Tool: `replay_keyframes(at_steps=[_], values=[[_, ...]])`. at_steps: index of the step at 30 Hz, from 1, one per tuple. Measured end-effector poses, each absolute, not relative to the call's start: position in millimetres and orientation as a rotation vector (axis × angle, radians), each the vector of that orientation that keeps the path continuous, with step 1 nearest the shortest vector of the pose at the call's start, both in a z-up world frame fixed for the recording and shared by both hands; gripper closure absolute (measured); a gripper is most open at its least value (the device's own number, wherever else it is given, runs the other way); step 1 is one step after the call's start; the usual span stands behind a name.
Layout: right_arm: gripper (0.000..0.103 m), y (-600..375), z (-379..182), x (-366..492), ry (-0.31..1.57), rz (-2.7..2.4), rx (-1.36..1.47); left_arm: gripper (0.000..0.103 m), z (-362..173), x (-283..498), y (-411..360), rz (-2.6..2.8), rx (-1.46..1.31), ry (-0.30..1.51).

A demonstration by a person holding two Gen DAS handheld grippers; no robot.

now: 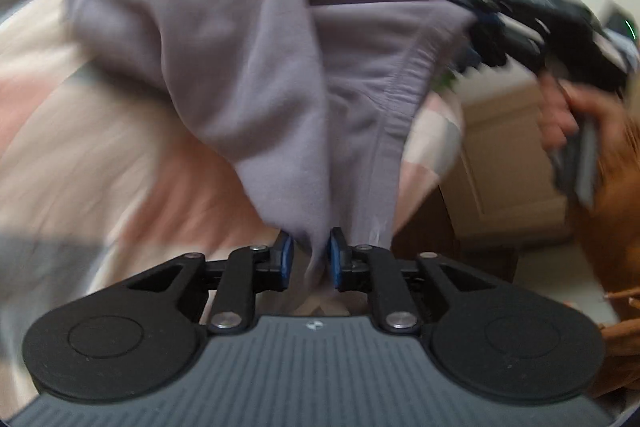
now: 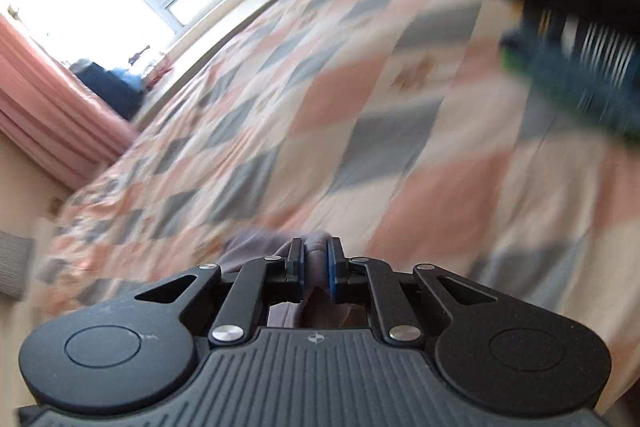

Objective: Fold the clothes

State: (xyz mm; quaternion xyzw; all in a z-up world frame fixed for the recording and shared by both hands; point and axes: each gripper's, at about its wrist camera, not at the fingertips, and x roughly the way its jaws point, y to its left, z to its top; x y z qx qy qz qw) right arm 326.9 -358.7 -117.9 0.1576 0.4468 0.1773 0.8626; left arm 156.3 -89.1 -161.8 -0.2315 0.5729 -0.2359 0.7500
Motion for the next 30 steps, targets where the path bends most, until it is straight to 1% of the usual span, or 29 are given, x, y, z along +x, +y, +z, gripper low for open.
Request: replay_keyframes(at_steps=[1,2,4,6,7,9,10,11,12,13,16,18,19,23,24,25,26,27,28,30], values=[[0.095,-368,-120,338,0.935,0.331,0.29,0.076,-159,159,-93,-0.537,-0.502,1.249],[0.095,-377,-122,349,0.932,0.291,0.25,0.075,-158,163,-92,-0.54,-0.496,1.25],[0.089,-395,-152,371,0.988,0.225,0.195,0.073,-159,170,-82,-0.507,-0.479,1.264],[0.071,-400,-192,379,1.112,0.173,0.19,0.072,-166,180,-64,-0.408,-0.452,1.301],[0.066,-403,-208,380,1.168,0.153,0.197,0.071,-170,188,-53,-0.342,-0.441,1.32],[0.048,-409,-224,364,1.196,0.17,0.247,0.07,-176,208,-26,-0.211,-0.458,1.33],[0.042,-414,-228,353,1.193,0.167,0.291,0.065,-178,220,-9,-0.157,-0.475,1.321],[0.03,-419,-232,342,1.192,0.16,0.339,0.061,-180,232,9,-0.109,-0.495,1.305],[0.028,-425,-238,330,1.205,0.153,0.402,0.055,-181,245,22,-0.064,-0.505,1.284],[0.028,-432,-245,317,1.222,0.146,0.469,0.049,-180,258,33,-0.026,-0.499,1.264],[0.028,-444,-268,282,1.327,0.094,0.663,0.04,-185,306,52,0.052,-0.457,1.235],[0.028,-447,-284,256,1.381,0.055,0.758,0.037,-197,339,56,0.046,-0.405,1.242],[0.028,-447,-290,246,1.399,0.042,0.792,0.033,-205,355,55,0.037,-0.374,1.253],[0.027,-444,-310,218,1.431,0.012,0.914,0.03,-246,395,27,-0.047,-0.269,1.331],[0.027,-443,-315,214,1.431,0.006,0.945,0.032,-256,399,18,-0.076,-0.248,1.357],[0.026,-442,-319,211,1.421,-0.004,0.978,0.039,-266,401,9,-0.109,-0.235,1.386],[0.039,-440,-319,209,1.398,-0.009,1.015,0.069,-270,399,1,-0.145,-0.218,1.398],[0.072,-438,-320,209,1.385,-0.008,1.047,0.082,-271,396,-8,-0.179,-0.196,1.399],[0.081,-437,-320,209,1.386,-0.01,1.06,0.09,-267,391,-12,-0.202,-0.167,1.379],[0.088,-434,-304,218,1.338,-0.012,1.039,0.091,-250,378,-9,-0.219,-0.15,1.318]])
